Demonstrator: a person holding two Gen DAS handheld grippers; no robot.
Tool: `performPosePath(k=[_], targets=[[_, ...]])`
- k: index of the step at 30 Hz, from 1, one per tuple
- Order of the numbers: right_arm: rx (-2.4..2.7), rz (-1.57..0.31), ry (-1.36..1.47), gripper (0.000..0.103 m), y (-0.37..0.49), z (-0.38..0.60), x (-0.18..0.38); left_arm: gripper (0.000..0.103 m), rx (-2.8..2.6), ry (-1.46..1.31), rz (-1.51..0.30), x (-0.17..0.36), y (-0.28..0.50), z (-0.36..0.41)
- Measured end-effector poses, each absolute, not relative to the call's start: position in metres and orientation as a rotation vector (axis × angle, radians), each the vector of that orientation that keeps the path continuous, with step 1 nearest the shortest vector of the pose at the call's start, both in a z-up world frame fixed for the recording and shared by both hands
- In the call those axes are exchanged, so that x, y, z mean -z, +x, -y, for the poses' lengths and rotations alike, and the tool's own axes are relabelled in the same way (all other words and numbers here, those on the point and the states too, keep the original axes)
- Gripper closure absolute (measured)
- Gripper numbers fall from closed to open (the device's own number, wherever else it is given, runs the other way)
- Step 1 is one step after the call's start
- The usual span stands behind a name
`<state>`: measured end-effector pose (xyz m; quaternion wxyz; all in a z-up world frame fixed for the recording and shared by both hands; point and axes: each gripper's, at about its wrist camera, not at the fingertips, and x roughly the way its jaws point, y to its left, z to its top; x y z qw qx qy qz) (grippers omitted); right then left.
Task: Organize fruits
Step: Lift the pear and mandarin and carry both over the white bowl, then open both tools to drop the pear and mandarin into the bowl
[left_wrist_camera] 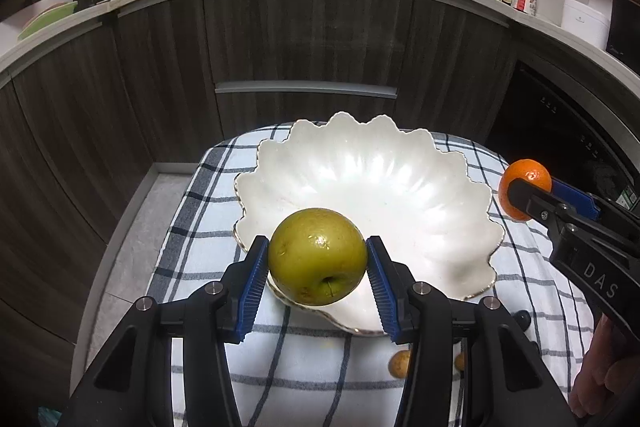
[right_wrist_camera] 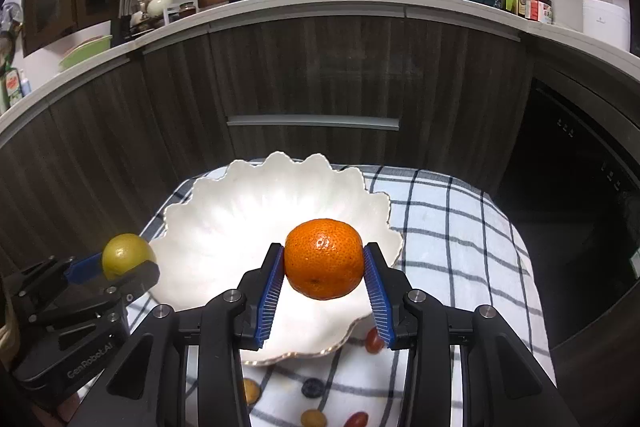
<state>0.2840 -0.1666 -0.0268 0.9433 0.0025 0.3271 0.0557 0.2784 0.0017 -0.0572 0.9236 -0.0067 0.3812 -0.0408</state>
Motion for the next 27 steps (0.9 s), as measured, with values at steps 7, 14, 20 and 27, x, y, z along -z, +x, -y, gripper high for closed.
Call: performPosePath(k=[7, 14, 20, 27], targets=[[-0.091, -0.680, 0.009, 0.062, 0.300, 0.167, 0.032, 0.055, 0.063, -0.023, -0.799, 0.064, 0.295, -0.007], [-0.074, -0.685, -0.005, 0.062, 0.314, 0.164, 0.035, 0.055, 0.048, -0.023, -0.815, 0.071, 0.309, -0.013], [-0.061, -0.704, -0.014, 0.062, 0.328, 0.163, 0.041, 0.055, 0.044, -0.021, -0.845, 0.081, 0.321, -0.014], [-0.044, -0.725, -0.034, 0.062, 0.340, 0.162, 0.050, 0.055, 0.032, -0.009, -0.861, 0.090, 0.331, -0.016]])
